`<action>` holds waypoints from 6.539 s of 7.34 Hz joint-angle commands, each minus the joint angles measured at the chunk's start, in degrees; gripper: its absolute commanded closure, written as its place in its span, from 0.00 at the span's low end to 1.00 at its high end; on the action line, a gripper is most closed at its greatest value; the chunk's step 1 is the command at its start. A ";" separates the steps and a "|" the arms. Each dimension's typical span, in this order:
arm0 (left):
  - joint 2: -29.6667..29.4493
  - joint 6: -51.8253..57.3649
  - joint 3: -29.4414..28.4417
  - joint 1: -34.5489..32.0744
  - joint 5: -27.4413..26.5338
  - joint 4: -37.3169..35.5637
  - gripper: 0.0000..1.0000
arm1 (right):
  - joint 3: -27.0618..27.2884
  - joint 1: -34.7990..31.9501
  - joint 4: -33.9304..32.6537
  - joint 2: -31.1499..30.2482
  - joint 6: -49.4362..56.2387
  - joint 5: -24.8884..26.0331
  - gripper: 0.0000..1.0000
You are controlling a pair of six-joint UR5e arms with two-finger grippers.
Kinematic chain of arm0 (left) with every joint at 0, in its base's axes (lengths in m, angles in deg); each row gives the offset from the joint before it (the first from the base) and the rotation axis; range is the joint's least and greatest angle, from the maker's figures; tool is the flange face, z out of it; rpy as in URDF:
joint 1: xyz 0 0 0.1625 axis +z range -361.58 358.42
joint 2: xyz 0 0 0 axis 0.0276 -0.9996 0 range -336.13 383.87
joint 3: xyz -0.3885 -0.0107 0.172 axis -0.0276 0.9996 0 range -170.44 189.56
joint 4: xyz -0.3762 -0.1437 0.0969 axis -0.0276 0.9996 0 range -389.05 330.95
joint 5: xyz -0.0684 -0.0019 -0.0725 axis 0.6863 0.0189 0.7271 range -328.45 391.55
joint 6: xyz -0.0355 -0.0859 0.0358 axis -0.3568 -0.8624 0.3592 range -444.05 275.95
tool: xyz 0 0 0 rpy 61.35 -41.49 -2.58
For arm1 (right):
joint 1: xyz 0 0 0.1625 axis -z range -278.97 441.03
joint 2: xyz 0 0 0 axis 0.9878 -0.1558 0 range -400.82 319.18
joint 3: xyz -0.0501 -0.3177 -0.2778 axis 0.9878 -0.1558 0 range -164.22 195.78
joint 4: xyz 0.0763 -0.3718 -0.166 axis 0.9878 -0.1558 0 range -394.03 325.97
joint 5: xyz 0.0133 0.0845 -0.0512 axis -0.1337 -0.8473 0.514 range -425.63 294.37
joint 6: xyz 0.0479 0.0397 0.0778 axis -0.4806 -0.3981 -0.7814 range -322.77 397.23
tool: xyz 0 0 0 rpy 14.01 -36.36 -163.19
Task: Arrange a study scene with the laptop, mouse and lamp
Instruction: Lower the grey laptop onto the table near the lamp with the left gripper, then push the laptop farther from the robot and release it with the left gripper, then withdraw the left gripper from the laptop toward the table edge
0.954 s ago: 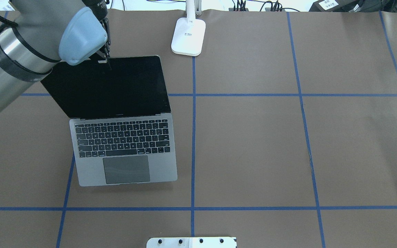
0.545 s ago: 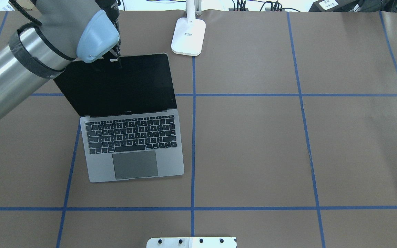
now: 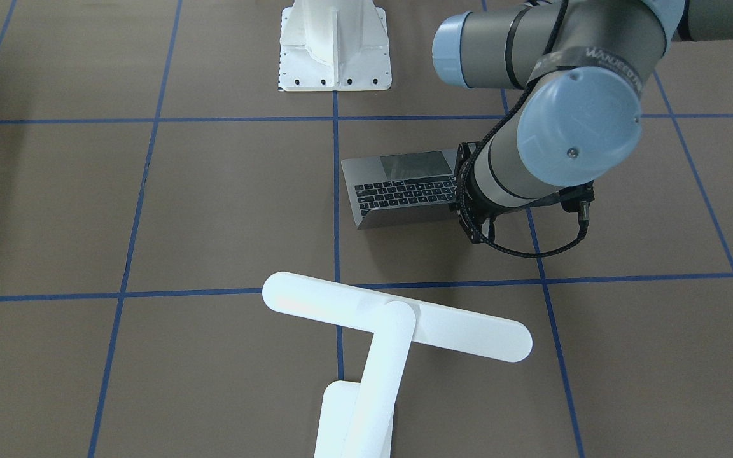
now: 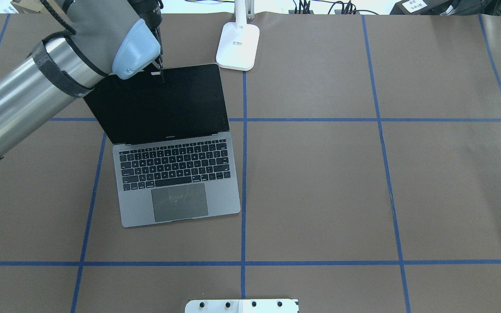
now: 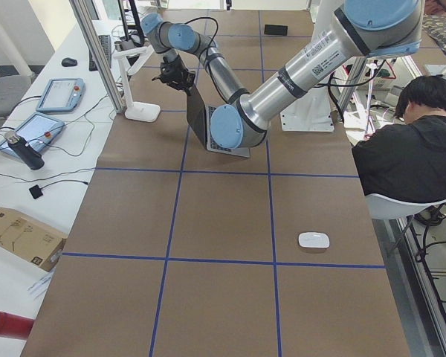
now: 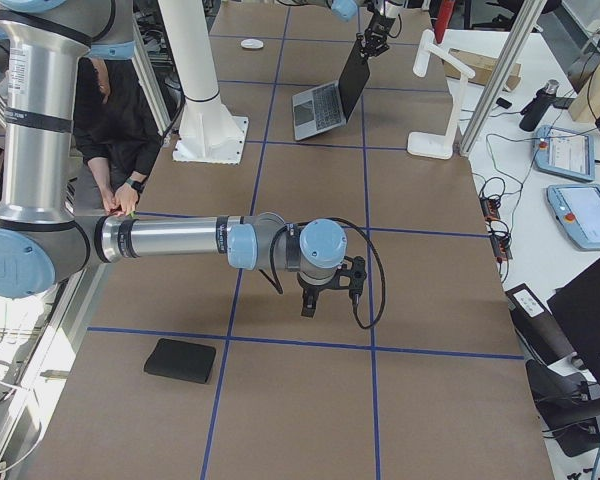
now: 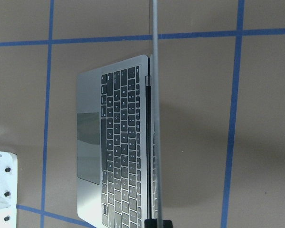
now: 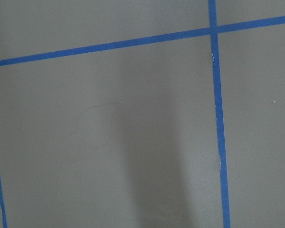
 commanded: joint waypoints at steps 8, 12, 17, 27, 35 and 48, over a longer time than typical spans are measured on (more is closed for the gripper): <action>-2.00 -0.58 -6.65 4.33 -6.29 9.47 1.00 | -1.29 0.00 0.23 0.88 -0.09 -0.31 0.00; -1.83 -0.49 -6.73 4.94 -6.38 11.47 1.00 | -1.38 0.09 0.23 0.97 -0.09 -0.31 0.00; -1.21 -0.58 -6.30 4.94 -8.13 12.11 0.00 | -1.38 0.00 -0.03 1.50 -0.18 -0.31 0.00; 26.97 46.11 30.41 1.43 -15.79 11.31 0.00 | -0.93 0.00 0.41 -8.66 14.34 0.93 0.00; 31.57 74.13 32.82 1.25 -15.61 11.58 0.00 | -9.64 2.98 -0.29 -16.87 45.70 -6.19 0.00; 31.14 74.13 33.43 1.60 -15.61 11.75 0.00 | -20.61 7.38 -0.12 -12.65 51.76 -5.93 0.00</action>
